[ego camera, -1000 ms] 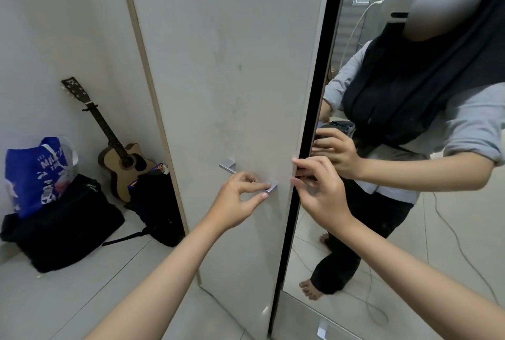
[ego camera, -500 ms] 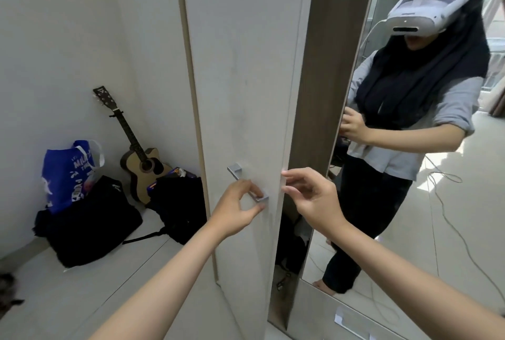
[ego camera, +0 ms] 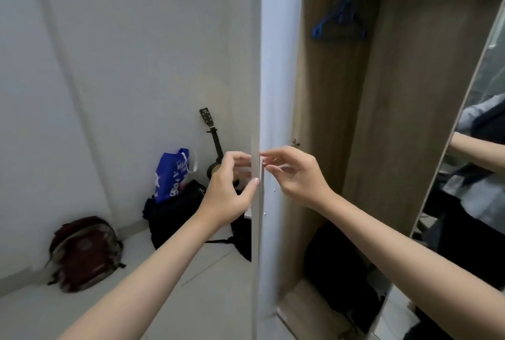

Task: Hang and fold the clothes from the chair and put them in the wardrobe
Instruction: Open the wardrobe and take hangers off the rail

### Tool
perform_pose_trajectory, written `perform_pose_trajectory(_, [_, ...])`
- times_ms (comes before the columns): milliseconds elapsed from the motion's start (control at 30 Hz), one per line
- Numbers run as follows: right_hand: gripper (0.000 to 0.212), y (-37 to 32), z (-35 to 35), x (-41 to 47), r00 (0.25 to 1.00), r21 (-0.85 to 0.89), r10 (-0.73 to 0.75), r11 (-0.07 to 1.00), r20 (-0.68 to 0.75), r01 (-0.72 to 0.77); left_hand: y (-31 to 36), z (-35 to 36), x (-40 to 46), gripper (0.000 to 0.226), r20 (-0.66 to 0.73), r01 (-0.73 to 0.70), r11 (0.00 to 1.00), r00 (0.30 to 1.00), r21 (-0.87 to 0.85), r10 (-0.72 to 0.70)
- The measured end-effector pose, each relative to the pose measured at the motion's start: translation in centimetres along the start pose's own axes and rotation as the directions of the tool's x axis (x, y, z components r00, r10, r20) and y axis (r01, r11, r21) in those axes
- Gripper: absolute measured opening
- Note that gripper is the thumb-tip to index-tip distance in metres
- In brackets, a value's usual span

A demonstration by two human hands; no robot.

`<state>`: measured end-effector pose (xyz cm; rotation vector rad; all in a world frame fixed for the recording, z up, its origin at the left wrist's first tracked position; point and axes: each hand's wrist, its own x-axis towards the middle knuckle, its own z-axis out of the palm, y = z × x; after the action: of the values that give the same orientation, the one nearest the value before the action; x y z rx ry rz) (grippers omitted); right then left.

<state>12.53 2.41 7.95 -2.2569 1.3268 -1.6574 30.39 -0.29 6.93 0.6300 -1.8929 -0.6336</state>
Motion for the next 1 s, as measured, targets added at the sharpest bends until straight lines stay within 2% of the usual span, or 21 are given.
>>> perform_pose_trajectory(100, [0.037,-0.3,1.2,4.3,1.000,0.033,-0.025,0.999,0.012,0.025,0.5,-2.3,2.0,0.036,-0.134,-0.055,0.991,0.988,0.124,0.072])
perform_pose_trajectory(233, [0.042,0.4,2.3,9.1,0.997,0.018,-0.061,0.998,0.038,0.061,0.1,-4.5,4.5,0.038,-0.161,-0.073,0.941,0.978,0.331,0.133])
perform_pose_trajectory(333, [0.049,1.3,3.1,11.9,0.989,-0.015,-0.145,0.989,0.033,0.146,-0.3,-5.7,6.3,0.053,-0.171,-0.026,0.883,0.978,0.469,0.119])
perform_pose_trajectory(533, [0.087,3.3,4.4,16.4,0.965,-0.129,-0.230,0.961,0.126,0.246,-0.9,-7.5,9.3,0.079,-0.213,0.113,0.727,0.976,0.677,0.047])
perform_pose_trajectory(633, [0.102,4.1,4.8,18.1,0.951,-0.203,-0.242,0.938,0.194,0.280,-1.1,-8.4,11.0,0.088,-0.183,0.072,0.644,0.977,0.762,0.107])
perform_pose_trajectory(767, [0.109,4.8,5.3,19.6,0.938,-0.271,-0.203,0.921,0.280,0.280,-1.6,-8.5,12.5,0.095,-0.179,0.076,0.584,0.976,0.808,0.121])
perform_pose_trajectory(1000, [0.109,5.8,7.8,21.2,0.941,-0.282,-0.188,0.921,0.282,0.268,-3.3,-9.8,14.0,0.098,-0.217,0.133,0.606,0.974,0.784,0.067])
